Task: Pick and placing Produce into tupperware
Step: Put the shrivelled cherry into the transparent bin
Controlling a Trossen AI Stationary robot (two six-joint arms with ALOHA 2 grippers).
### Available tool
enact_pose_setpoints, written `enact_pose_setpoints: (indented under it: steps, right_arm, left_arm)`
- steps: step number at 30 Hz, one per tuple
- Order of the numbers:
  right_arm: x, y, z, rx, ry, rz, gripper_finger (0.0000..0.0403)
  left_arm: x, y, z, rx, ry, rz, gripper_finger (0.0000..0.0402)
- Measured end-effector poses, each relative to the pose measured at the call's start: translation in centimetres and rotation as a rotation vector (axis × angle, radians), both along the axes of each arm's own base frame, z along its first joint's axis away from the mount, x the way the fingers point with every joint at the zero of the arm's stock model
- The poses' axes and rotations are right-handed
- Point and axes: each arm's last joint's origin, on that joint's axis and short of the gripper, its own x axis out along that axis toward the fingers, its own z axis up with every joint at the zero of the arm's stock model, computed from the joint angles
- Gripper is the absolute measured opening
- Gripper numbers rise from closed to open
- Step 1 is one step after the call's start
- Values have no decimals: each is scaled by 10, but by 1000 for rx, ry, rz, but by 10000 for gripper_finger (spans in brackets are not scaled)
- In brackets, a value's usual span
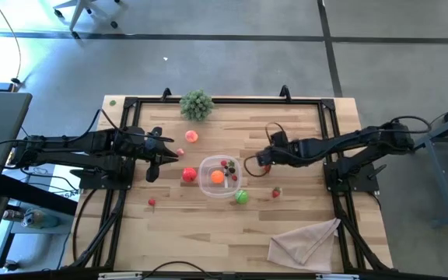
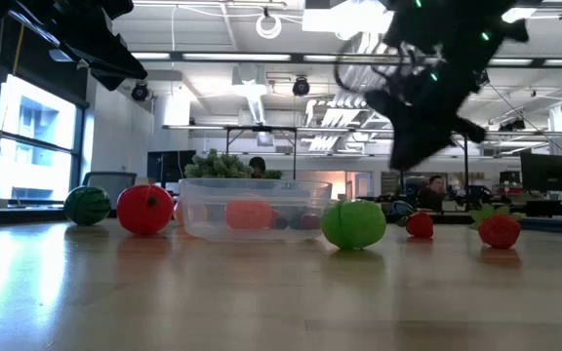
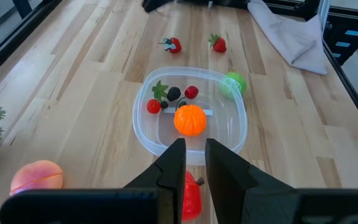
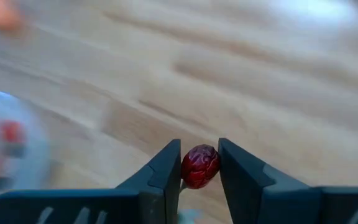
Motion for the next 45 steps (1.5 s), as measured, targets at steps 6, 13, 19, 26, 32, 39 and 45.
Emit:
enact_pose_setpoints:
  steps: [6, 13, 19, 26, 32, 39, 45]
  right_arm:
    - [36, 13, 61, -196, -112, 319, 90]
    - [59, 45, 112, -429, -333, 740, 90]
    - [64, 60, 109, -482, -417, 1048, 90]
    - [95, 52, 56, -430, -265, 1065, 90]
    - [114, 29, 7, -303, -158, 1021, 90]
    - [122, 10, -28, -202, -87, 1002, 90]
    - [124, 4, -47, -165, -22, 994, 90]
  left_arm:
    - [0, 0, 0, 0, 0, 0, 51]
    - [0, 0, 0, 0, 0, 0, 51]
    - [0, 0, 0, 0, 0, 0, 51]
    - [0, 0, 0, 0, 1, 0, 51]
    - [0, 0, 0, 0, 0, 0, 51]
    - [0, 0, 0, 0, 0, 0, 51]
    - [0, 0, 0, 0, 0, 0, 51]
